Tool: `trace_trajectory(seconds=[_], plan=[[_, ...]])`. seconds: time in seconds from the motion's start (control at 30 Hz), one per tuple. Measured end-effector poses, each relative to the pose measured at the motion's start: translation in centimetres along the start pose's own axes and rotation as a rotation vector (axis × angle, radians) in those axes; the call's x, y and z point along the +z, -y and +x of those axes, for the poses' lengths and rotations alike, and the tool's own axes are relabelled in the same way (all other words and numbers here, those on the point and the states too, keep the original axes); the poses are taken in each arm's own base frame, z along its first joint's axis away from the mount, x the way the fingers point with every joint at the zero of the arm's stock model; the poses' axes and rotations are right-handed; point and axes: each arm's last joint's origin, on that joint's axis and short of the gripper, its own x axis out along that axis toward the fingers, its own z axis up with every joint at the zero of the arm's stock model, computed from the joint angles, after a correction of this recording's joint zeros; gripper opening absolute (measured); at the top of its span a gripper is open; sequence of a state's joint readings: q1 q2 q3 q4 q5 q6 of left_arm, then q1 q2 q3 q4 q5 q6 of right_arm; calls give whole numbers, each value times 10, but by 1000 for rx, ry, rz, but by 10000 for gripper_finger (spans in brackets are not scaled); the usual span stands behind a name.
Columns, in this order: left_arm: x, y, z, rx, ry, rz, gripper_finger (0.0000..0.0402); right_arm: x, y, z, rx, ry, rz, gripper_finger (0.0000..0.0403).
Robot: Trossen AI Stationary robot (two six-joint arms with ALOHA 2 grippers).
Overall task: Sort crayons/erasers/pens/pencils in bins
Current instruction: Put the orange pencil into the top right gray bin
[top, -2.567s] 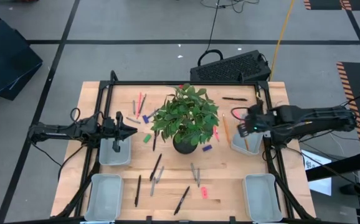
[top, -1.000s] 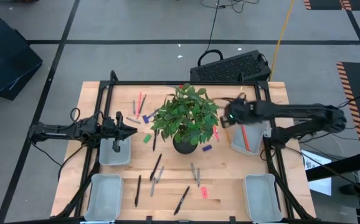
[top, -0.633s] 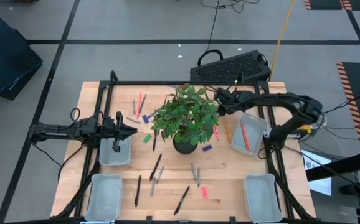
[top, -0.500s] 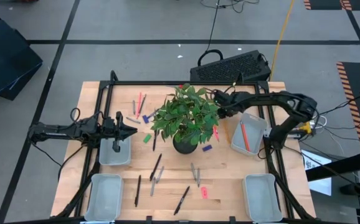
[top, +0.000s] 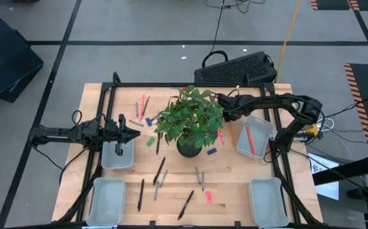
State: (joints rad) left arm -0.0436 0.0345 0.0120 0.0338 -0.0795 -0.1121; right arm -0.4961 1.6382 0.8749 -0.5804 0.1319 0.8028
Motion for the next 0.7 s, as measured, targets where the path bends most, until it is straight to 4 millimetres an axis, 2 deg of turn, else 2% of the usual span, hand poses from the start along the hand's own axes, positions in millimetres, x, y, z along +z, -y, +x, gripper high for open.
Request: trace_trajectory(seconds=[0.2, 0.47, 0.57, 0.7], plan=[[0, 0, 0, 0, 0, 0, 42, -1, 1, 0, -9, -6, 44, 15], [0, 0, 0, 0, 0, 0, 42, -1, 1, -2, -1, -3, 108, 22], [0, 0, 0, 0, 0, 0, 42, -4, 1, -9, 34, -15, 119, 19], [0, 0, 0, 0, 0, 0, 42, -4, 2, -29, 118, 28, 135, 17]])
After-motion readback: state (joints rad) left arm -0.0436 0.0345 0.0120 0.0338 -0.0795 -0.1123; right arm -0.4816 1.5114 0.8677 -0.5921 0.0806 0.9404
